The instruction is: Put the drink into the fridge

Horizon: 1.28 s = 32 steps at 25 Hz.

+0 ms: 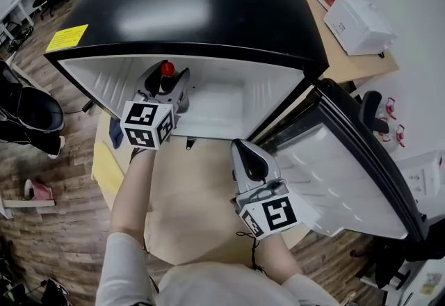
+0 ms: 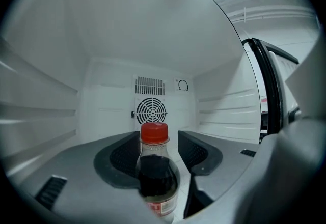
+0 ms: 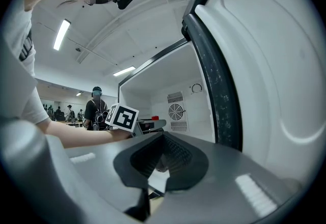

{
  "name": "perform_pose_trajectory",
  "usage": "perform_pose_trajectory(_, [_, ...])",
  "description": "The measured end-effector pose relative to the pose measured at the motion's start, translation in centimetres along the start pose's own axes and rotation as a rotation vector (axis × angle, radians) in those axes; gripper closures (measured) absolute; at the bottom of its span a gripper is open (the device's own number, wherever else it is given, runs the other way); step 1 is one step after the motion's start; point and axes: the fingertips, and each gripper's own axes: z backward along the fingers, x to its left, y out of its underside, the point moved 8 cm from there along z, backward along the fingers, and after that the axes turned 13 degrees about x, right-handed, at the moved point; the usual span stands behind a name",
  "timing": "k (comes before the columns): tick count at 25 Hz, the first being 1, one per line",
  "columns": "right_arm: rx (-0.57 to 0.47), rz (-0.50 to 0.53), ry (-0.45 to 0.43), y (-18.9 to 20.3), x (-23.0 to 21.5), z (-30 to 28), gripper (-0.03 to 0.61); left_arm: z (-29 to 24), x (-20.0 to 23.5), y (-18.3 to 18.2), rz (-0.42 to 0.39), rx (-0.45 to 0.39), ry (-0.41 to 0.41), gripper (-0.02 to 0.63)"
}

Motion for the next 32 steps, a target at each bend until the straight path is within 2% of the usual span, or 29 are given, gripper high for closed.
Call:
perform_pose_trajectory(6, [-0.009,0.011,-0.005,-0.5,0.7,0.6,0.568,2.0,0.3,0.2,0.003,-0.009,-0.033,0.379])
perform_pose_trajectory(10, [-0.017,0.023,-0.020,-1.0,1.6,0.9,0.568,4.1,0.2,0.5,-0.028,-0.014,-0.075,0.387])
perform_pose_trajectory(14, [-0.022,0.032,-0.034,-1.3,2.6,1.2,0.568,6.7,-0.1,0.8,-0.062,-0.026,-0.117,0.561])
perform_pose_trajectory(16, [-0.025,0.036,-0.037,-1.4,3.1,1.3,0.568,7.8,-0.4,1.1,-0.054,-0.029,-0.116,0.602])
perform_pose_trajectory(20, [-0.025,0.048,-0.043,-1.8,4.1,1.8,0.568,10.1,-1.1,1.9,-0.023,-0.023,-0.091,0.606])
perform_pose_trajectory(32, [-0.036,0.068,-0.027,-2.4,5.8,3.5,0.568,18.5,-2.7,4.3,0.078,-0.041,-0.084,0.606])
